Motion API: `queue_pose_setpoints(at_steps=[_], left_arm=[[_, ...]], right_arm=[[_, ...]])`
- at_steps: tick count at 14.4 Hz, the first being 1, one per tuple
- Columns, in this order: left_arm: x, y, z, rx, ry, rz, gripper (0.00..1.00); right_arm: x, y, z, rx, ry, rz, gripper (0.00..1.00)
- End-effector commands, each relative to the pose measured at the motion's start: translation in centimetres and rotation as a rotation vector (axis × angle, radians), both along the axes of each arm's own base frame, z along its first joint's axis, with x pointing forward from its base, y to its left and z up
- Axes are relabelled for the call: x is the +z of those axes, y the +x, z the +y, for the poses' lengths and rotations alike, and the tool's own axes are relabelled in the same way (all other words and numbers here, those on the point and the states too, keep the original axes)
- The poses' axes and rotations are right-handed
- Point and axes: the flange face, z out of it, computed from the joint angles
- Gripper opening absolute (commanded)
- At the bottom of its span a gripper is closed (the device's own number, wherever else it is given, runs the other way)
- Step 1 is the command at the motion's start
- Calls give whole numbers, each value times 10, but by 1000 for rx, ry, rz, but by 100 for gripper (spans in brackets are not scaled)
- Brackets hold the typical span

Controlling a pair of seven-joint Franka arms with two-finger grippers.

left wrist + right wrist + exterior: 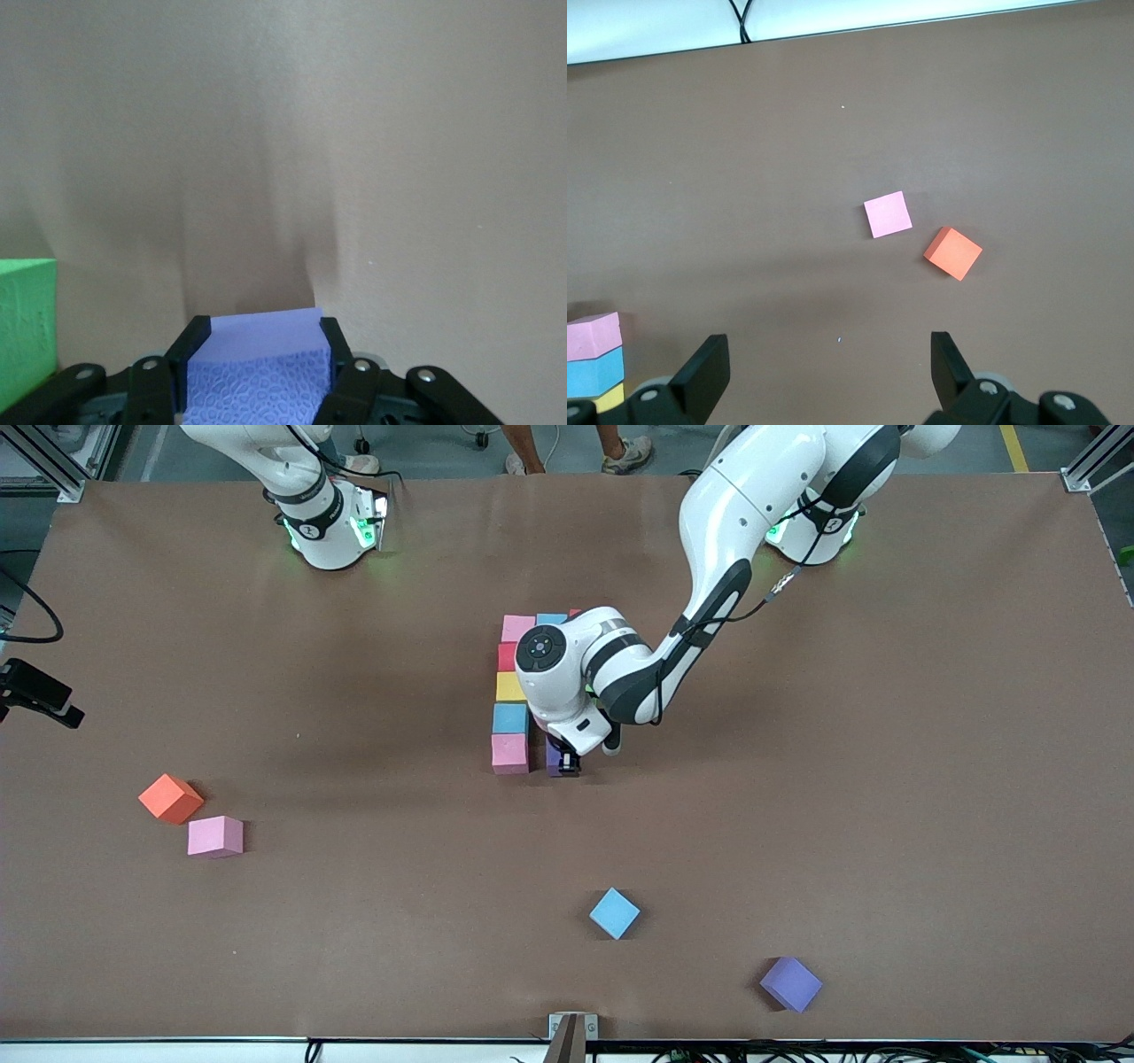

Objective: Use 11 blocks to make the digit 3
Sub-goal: 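Carry the purple cube beside the pink cube with the left gripper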

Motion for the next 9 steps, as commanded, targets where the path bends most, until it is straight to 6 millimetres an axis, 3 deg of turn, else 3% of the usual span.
queue_pose_setpoints(at_steps=[1, 6, 9], left_arm=[[0, -2, -14, -2, -1, -34, 22], [-9, -20, -27, -23, 3, -26, 22], [-8, -16, -29, -14, -5, -33, 22]], right_arm=[[12, -8, 9, 32, -2, -4, 100], [12, -12, 10, 38, 2, 33, 100], [13, -12, 11, 42, -15, 33, 100]])
